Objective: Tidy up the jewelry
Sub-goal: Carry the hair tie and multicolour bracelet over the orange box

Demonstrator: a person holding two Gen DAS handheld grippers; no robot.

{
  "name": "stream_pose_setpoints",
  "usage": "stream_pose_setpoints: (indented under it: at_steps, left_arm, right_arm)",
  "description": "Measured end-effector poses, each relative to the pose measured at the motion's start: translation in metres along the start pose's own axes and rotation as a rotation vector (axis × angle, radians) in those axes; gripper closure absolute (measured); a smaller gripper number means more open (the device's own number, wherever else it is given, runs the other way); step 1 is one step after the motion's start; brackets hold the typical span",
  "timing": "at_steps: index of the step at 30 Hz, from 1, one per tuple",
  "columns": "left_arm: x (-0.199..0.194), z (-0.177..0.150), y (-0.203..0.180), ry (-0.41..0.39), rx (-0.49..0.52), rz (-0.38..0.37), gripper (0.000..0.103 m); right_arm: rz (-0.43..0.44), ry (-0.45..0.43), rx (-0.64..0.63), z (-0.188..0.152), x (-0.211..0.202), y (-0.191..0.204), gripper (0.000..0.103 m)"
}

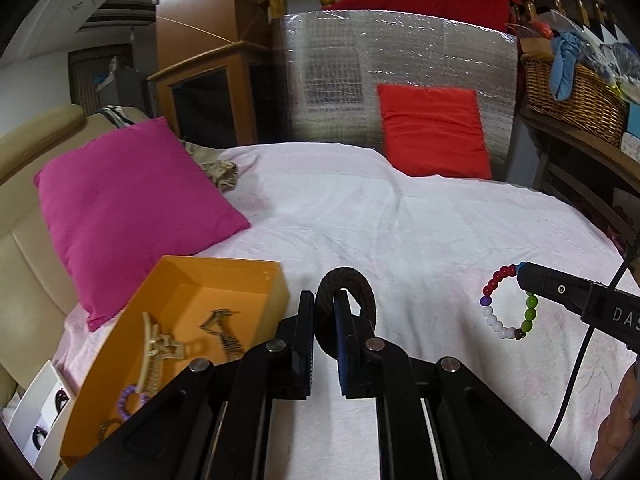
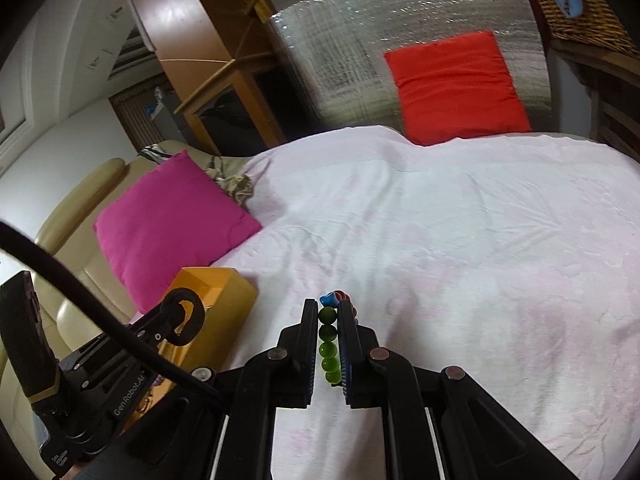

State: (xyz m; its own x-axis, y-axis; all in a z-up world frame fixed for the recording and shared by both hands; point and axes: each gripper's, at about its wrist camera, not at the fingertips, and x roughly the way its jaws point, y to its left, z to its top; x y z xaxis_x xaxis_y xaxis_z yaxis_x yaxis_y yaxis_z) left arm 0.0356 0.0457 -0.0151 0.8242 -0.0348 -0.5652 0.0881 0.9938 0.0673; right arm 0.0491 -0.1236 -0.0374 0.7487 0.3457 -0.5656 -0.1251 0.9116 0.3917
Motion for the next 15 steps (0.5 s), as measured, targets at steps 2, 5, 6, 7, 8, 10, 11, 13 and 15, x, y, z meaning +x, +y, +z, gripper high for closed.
stream_pose_setpoints:
  at_steps: [2,5,6,7,8,10,11,13,15]
  left_arm:
    - [-0.003,-0.001,0.006,-0.002,-0.008,0.009,0.093]
    - [-0.008,-0.002,0.017,-0.012,-0.017,0.031,0.093]
    - [-0.010,-0.003,0.021,-0.016,-0.020,0.039,0.093]
    - [-0.011,-0.003,0.025,-0.018,-0.024,0.045,0.093]
    - [-0.012,-0.003,0.029,-0.019,-0.028,0.051,0.093]
    - [-0.016,-0.004,0.036,-0.026,-0.037,0.063,0.093]
    - [-0.017,-0.005,0.040,-0.028,-0.042,0.069,0.093]
    - [-0.021,-0.007,0.048,-0.030,-0.051,0.084,0.093]
    - [-0.024,-0.011,0.059,-0.034,-0.065,0.102,0.093]
  right_arm:
    - [0.018,-0.001,-0.004,0.000,0.001,0.007,0.092]
    - [0.037,-0.007,-0.019,-0.001,0.002,0.019,0.092]
    - [0.048,-0.009,-0.022,-0.001,0.003,0.024,0.092]
    - [0.058,-0.012,-0.028,-0.001,0.004,0.029,0.092]
    - [0.065,-0.013,-0.033,-0.001,0.004,0.033,0.092]
    - [0.092,-0.019,-0.042,-0.001,0.007,0.044,0.092]
    - [0.103,-0.023,-0.047,-0.002,0.007,0.049,0.092]
    - [0.124,-0.025,-0.057,-0.004,0.010,0.059,0.092]
    - [0.146,-0.021,-0.065,-0.005,0.015,0.069,0.092]
